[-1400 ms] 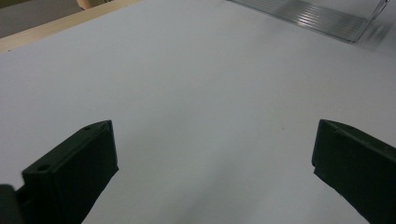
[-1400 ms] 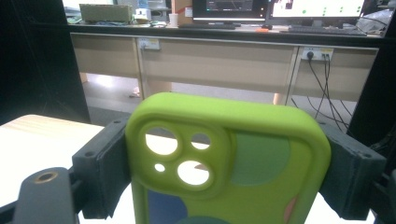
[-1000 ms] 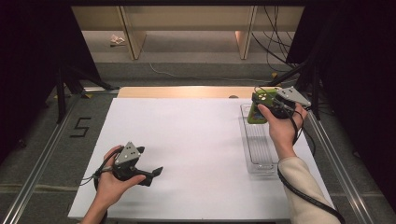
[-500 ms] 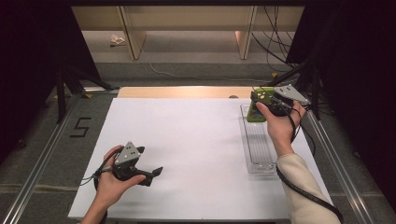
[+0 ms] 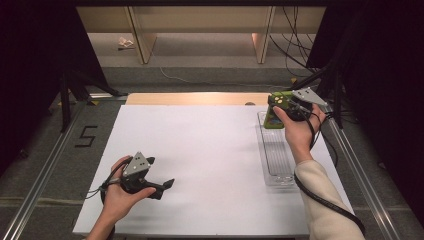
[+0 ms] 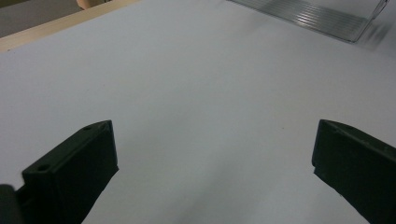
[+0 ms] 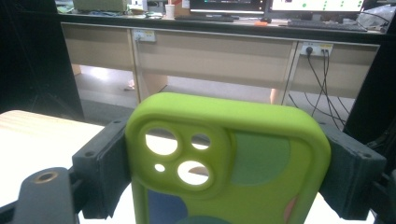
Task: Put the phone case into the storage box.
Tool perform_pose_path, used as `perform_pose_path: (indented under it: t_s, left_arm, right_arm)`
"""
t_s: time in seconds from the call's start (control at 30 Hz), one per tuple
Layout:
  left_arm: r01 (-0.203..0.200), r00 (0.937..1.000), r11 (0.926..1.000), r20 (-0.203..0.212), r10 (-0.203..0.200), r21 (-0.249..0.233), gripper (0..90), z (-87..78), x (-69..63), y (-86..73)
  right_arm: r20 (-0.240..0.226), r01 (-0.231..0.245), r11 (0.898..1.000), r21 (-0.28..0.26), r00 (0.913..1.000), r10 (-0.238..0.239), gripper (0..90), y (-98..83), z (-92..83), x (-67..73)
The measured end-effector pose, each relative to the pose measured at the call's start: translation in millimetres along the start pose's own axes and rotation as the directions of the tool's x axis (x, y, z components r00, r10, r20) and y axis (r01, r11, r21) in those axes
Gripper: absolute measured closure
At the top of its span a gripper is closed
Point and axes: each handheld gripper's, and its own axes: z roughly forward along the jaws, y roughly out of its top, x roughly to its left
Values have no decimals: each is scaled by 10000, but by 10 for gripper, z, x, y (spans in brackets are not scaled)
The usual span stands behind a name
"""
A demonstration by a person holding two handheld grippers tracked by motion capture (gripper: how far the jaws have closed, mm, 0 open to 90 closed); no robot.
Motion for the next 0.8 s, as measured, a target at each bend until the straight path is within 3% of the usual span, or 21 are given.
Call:
perform_pose_path:
  t_s: [0.8]
  left_arm:
    - [35,10000,10000,1,-35,-31,0,-4,5,1]
  right_arm:
    - [134,15,9998,178,9999,-17,166,5,119,-22]
